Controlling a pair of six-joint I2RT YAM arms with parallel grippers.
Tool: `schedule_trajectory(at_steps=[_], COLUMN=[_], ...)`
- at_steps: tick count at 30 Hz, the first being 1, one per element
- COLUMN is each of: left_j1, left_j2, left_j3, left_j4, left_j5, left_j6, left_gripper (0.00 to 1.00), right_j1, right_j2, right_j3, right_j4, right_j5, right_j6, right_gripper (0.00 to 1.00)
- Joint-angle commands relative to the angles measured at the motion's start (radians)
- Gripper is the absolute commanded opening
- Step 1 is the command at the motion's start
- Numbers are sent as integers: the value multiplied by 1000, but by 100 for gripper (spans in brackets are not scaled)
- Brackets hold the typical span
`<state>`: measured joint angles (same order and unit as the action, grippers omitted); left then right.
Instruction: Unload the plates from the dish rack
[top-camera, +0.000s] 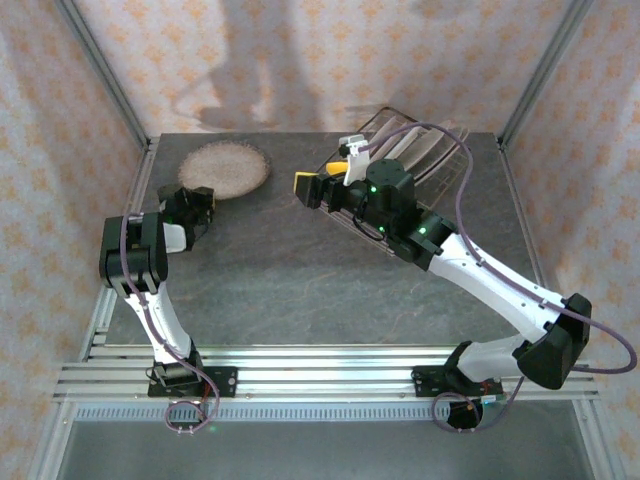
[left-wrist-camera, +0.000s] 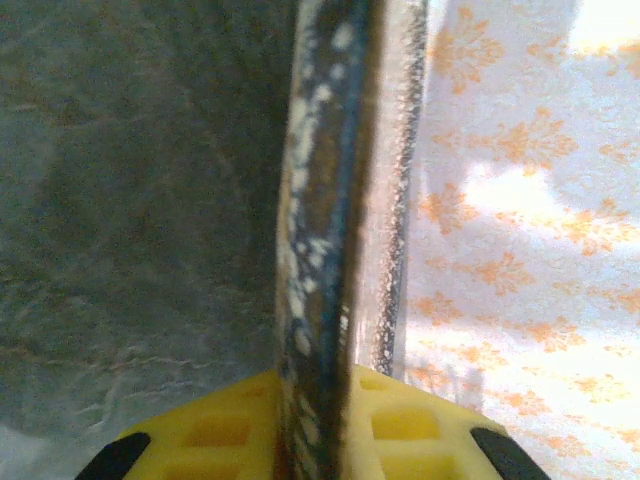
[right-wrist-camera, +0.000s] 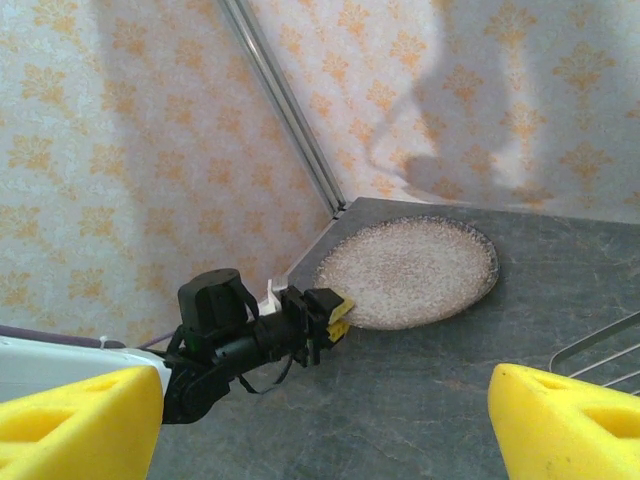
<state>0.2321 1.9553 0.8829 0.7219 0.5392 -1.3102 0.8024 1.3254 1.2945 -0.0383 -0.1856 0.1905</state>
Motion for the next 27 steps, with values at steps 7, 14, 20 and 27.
schedule_trajectory(at_steps=[7, 14, 20, 27], left_j1=[11, 11, 12, 13], left_j2=[-39, -41, -41, -78], left_j3=[61, 72, 81, 103], left_j4=[5, -35, -77, -183], left_j5=[31, 35, 44, 48], left_j6=[54, 66, 69, 111], left_gripper=[34, 40, 44, 49], right_j1=[6, 6, 6, 6], right_j2=[11, 15, 12, 11], right_j3=[56, 68, 78, 94], right_j4=[-25, -46, -75, -125], right_j5=[43, 49, 62, 101], right_j6=[19, 26, 35, 47], right_gripper=[85, 85, 85, 86])
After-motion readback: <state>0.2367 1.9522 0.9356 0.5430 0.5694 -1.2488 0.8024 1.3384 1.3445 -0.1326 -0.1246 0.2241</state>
